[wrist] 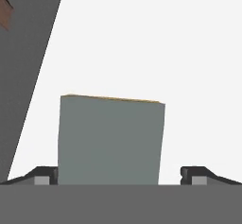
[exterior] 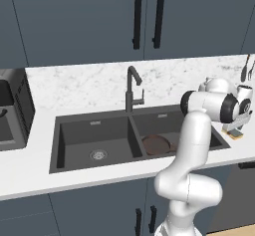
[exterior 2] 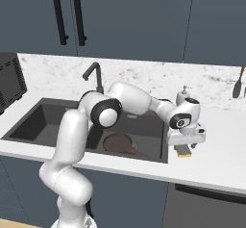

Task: Pick the pan and sponge and place them into the sink. Then turn on the water.

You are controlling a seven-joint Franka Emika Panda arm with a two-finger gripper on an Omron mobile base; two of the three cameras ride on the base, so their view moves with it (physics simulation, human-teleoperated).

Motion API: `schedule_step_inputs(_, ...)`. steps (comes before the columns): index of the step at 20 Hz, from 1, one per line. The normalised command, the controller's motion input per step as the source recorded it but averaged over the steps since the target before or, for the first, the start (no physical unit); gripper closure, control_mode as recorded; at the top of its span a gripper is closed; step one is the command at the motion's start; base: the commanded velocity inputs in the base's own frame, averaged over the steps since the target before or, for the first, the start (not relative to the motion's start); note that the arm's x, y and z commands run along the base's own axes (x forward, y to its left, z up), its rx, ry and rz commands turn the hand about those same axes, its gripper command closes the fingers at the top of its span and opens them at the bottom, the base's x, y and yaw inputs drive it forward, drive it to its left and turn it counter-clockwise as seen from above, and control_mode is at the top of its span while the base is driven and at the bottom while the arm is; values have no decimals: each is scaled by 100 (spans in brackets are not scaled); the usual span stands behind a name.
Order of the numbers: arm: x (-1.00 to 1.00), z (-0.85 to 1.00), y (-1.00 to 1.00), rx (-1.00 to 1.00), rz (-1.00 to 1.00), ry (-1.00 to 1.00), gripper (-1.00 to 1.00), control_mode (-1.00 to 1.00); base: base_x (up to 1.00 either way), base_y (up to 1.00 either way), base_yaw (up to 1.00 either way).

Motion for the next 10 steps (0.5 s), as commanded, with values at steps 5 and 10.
schedule_step_inputs(5, -34, -31, 0, 0, 0, 0, -100, -100, 0, 0, 0)
schedule_step_inputs(10, -52, -38, 0, 0, 0, -1, -100, -100, 0, 0, 0)
